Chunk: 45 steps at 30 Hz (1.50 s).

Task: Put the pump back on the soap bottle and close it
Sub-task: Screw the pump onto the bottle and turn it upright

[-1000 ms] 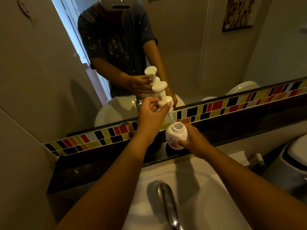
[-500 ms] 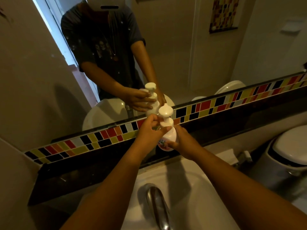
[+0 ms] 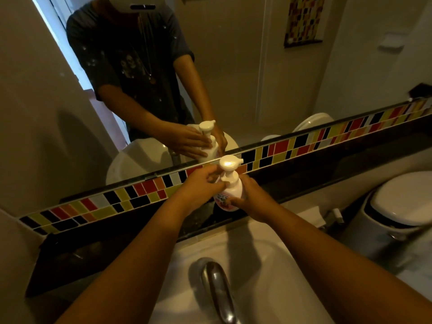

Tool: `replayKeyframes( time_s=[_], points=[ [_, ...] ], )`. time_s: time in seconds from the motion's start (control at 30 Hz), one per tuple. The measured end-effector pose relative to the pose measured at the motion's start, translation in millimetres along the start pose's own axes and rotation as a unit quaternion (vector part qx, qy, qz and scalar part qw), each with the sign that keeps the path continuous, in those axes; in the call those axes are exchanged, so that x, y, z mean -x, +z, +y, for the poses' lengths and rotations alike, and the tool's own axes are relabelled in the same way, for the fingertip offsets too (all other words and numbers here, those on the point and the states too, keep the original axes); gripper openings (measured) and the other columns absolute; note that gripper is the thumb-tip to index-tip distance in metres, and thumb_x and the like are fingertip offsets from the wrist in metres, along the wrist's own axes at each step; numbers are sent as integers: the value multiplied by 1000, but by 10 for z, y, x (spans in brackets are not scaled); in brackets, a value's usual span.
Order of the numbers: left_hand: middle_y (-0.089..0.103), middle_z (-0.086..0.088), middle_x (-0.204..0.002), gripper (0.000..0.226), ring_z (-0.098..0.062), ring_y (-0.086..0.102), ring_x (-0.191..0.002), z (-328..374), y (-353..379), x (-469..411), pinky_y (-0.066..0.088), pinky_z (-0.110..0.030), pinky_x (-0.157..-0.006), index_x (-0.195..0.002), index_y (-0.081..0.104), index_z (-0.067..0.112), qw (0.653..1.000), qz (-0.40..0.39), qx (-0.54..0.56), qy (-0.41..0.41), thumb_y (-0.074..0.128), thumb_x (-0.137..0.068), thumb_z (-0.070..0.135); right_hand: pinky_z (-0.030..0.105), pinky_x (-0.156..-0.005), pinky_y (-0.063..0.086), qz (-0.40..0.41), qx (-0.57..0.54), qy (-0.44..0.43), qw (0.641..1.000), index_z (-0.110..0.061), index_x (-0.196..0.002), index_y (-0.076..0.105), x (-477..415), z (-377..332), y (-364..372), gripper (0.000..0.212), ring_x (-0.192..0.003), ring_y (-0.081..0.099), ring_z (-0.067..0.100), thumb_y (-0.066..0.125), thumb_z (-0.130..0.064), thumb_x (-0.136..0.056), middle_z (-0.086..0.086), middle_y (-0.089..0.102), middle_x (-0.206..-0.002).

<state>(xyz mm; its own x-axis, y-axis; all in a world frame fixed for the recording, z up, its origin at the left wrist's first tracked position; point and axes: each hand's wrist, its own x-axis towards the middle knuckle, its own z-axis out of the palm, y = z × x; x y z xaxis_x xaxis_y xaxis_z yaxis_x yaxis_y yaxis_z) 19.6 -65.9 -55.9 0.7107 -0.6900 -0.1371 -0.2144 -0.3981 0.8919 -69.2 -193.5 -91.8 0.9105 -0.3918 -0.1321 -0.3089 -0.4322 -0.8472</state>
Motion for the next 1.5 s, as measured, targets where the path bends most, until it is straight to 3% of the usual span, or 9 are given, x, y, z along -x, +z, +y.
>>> replayKeyframes(
  time_s=[0.33,0.6,0.73,0.93,1.1,1.23,1.3,1.43,1.5],
  points=[
    [52,-10,-142,67,-34,47,-133,47,249,-16,44,-55,-106,-138,44,17,996,86,-21,-17,76,-79,23,48,-103,44,2,2,-3,1000,-20,-137,39,82,8,10,63,-130,47,32,69,-21,-81,11,44,-144],
    [64,-6,-130,41,-24,61,-122,-81,212,121,51,-45,-101,-126,60,17,989,140,41,-6,69,-86,16,50,-106,43,-38,9,-24,999,-19,-137,39,-41,104,-75,66,-132,46,31,71,-19,-79,9,46,-144],
    [63,-2,-132,49,-19,59,-122,-102,360,172,52,-30,-90,-130,59,18,985,167,54,-4,73,-83,17,53,-106,42,-48,3,-38,998,-20,-137,39,-47,153,-105,66,-131,47,31,71,-24,-79,10,44,-144],
    [58,-11,-138,62,-31,53,-128,29,560,28,45,-54,-105,-135,53,15,982,183,11,-37,76,-80,26,50,-106,43,-66,11,-53,996,-22,-139,38,-69,170,-141,67,-131,47,29,71,-29,-80,8,44,-146],
    [52,-14,-141,73,-33,48,-133,100,581,-93,43,-55,-107,-139,45,11,974,223,3,-31,80,-76,21,51,-106,43,-73,11,-60,995,-23,-138,39,-103,188,-140,66,-131,47,30,71,-26,-80,8,43,-146],
    [56,-11,-138,64,-31,53,-128,26,527,-16,46,-55,-104,-134,52,16,976,216,23,-18,80,-76,17,51,-106,44,-80,5,-70,994,-21,-139,38,-104,214,-149,67,-130,48,30,70,-27,-80,9,44,-145],
    [58,-8,-137,57,-30,56,-126,-33,468,32,50,-51,-100,-128,56,19,977,208,54,-11,79,-76,14,52,-105,44,-79,1,-70,994,-21,-138,38,-106,224,-151,68,-129,49,30,71,-28,-79,9,44,-145],
    [66,-8,-126,41,-27,64,-116,-128,346,131,56,-29,-86,-122,60,13,977,199,78,-13,72,-83,10,52,-106,44,-80,3,-72,994,-20,-139,37,-128,240,-145,69,-129,48,30,72,-26,-79,9,44,-145],
    [66,-8,-127,42,-25,64,-118,-142,343,163,56,-30,-88,-124,61,12,980,187,65,-15,71,-84,12,52,-106,44,-80,5,-75,994,-21,-139,37,-142,246,-146,69,-129,48,30,72,-27,-79,9,44,-145]
  ],
)
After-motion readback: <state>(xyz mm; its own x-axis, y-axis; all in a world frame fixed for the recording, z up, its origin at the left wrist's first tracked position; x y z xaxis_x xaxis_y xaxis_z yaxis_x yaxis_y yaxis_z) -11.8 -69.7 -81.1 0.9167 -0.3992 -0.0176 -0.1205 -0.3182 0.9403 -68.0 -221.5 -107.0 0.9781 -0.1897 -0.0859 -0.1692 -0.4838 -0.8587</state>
